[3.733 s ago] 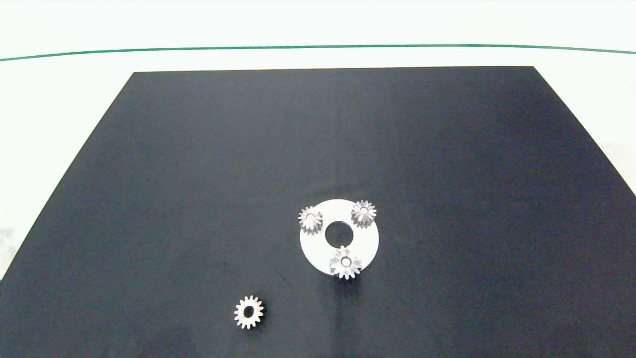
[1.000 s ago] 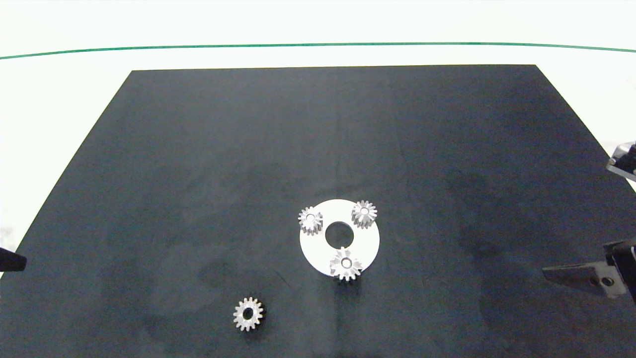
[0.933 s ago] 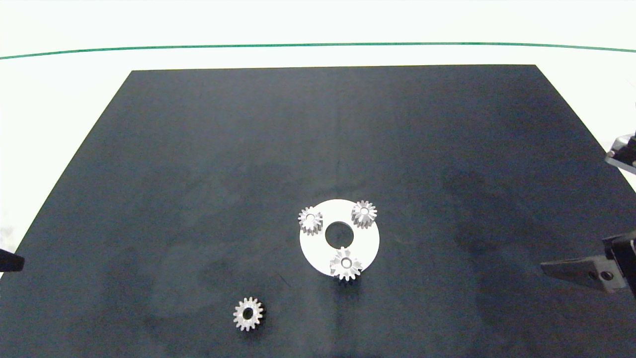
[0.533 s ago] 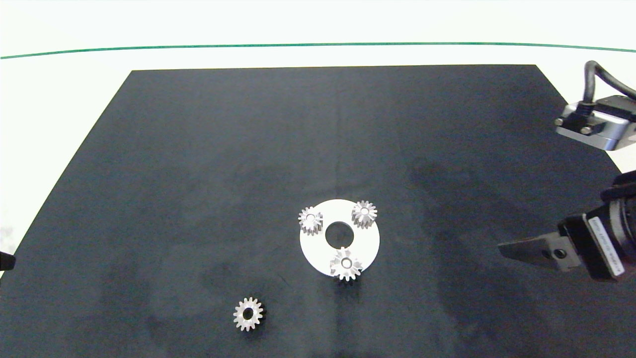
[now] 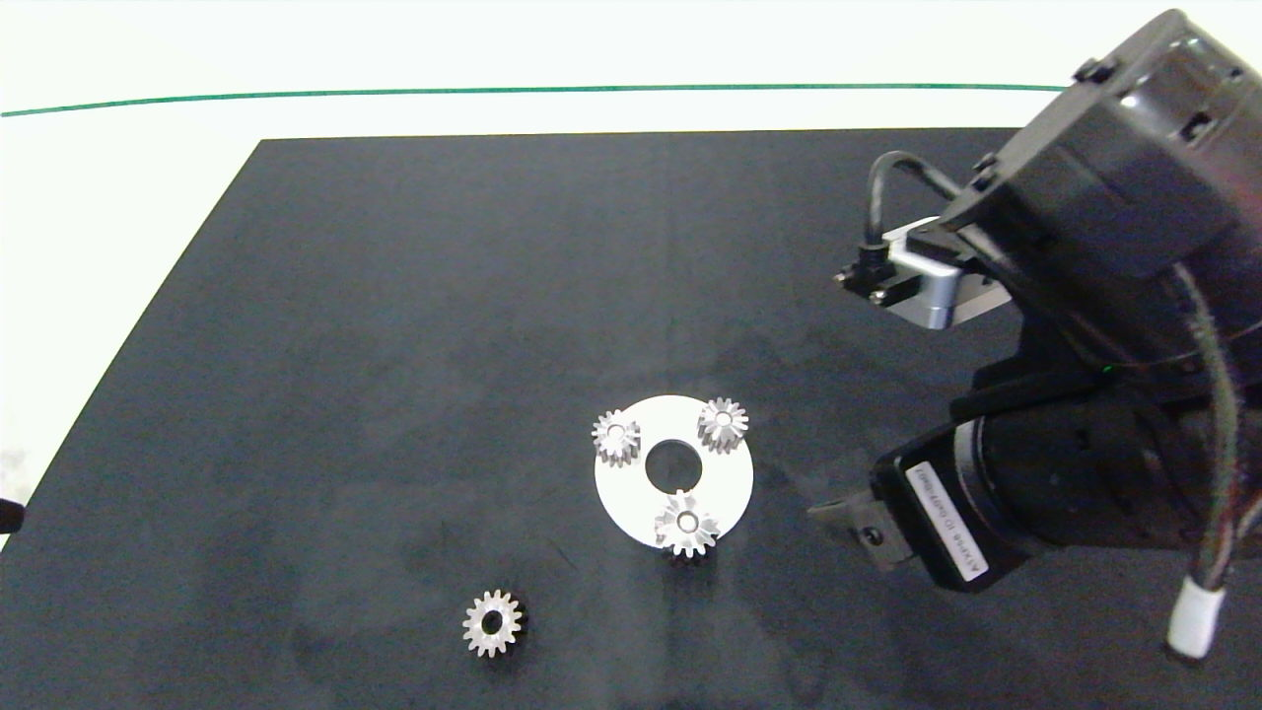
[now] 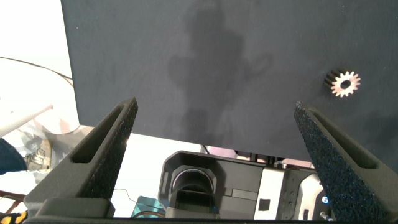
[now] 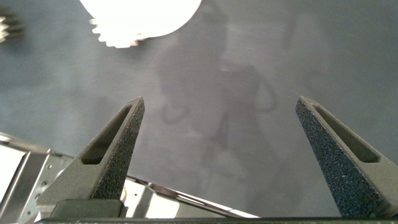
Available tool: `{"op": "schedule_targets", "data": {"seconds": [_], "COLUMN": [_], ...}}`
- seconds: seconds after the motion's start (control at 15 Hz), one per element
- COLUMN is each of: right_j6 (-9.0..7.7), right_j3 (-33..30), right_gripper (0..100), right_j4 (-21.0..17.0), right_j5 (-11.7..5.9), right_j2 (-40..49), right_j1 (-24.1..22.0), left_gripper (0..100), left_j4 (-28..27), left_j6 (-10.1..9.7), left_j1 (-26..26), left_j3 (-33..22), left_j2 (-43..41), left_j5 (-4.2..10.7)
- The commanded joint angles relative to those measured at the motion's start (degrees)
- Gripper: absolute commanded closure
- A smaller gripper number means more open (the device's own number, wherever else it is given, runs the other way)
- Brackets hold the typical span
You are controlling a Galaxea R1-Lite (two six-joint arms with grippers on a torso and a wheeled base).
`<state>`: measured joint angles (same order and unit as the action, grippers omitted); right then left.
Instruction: Remove an incorrectly installed larger gear and replace it with the correct smaller gear
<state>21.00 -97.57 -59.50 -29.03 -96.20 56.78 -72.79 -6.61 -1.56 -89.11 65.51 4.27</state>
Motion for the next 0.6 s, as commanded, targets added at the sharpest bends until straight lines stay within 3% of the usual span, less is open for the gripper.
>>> {"op": "schedule_targets", "data": {"seconds": [0.07, 0.2, 0.33, 0.4, 0.53, 0.6], "right_j6": [0.18, -0.79, -6.15, -7.73, -8.88, -10.28], "right_j3": [-5.5, -8.2, -8.8, -9.6, -11.9, -12.6], "right_gripper": [0, 0, 0, 0, 0, 0], "right_j4": [-3.3, -4.0, -3.7, -3.5, -3.5, -3.4], "right_j5": [-0.42, -0.51, -0.24, 0.29, 2.39, 3.89], "right_j2": [-6.3, -7.6, -7.8, -7.9, -10.1, -11.0], "right_j1": [2.6, 2.5, 2.3, 2.2, 2.0, 1.3], "left_gripper": [0, 0, 0, 0, 0, 0], "left_j4": [-0.4, -0.4, -0.4, -0.4, -0.4, -0.4], "left_j6": [-0.07, -0.07, -0.07, -0.07, 0.02, 0.02], "left_j1": [0.0, 0.0, 0.0, 0.0, 0.0, 0.0], "left_j3": [0.0, 0.0, 0.0, 0.0, 0.0, 0.0], "left_j2": [-0.4, -0.4, -0.4, -0.5, -0.6, -0.7], "left_j5": [0.04, 0.04, 0.04, 0.04, 0.04, 0.04]}}
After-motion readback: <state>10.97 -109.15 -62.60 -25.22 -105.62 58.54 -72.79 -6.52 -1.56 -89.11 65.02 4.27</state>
